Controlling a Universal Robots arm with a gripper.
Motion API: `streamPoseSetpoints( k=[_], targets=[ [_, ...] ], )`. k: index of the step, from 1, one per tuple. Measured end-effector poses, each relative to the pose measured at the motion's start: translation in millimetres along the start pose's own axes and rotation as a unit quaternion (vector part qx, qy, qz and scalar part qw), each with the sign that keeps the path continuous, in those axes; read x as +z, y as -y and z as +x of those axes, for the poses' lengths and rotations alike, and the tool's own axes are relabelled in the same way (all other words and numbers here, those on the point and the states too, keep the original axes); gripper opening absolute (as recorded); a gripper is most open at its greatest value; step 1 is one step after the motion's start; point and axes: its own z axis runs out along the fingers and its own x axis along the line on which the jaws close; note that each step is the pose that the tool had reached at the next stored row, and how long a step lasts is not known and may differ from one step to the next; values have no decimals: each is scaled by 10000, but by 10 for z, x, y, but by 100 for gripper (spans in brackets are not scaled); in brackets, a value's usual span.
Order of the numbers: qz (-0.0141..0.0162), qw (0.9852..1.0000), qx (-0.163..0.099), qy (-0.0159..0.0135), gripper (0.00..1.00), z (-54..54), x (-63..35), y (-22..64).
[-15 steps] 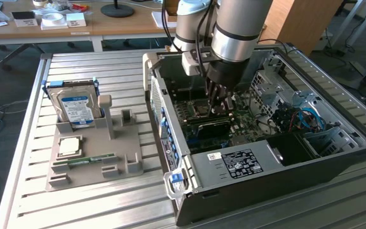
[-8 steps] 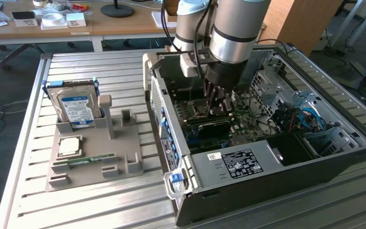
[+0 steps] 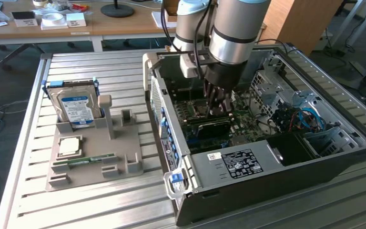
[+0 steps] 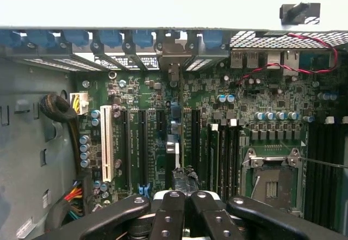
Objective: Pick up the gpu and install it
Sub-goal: 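Press down on the gpu until it lock into place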
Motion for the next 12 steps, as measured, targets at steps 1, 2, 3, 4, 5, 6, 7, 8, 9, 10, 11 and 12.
streamPoseSetpoints(
  k=[1, 2, 3, 4, 5, 6, 7, 8, 9, 10, 11, 12],
  targets=[
    [-1, 10000, 0, -2, 11, 1, 7, 0],
    [-1, 10000, 0, -3, 11, 1, 8, 0],
    [-2, 10000, 0, -3, 11, 1, 8, 0],
    [-1, 10000, 0, 6, 11, 1, 9, -1],
    [-1, 10000, 0, 6, 11, 1, 9, -1],
    [-1, 10000, 0, 6, 11, 1, 9, -1],
    [-1, 10000, 0, 5, 11, 1, 10, -1],
    [-1, 10000, 0, 6, 11, 1, 13, -1],
    [-1, 10000, 0, 7, 11, 1, 18, -1],
    [-1, 10000, 0, 6, 11, 1, 24, -1],
    [-1, 10000, 0, 5, 11, 1, 30, -1],
    [-1, 10000, 0, 6, 11, 2, 38, -1]
  ],
)
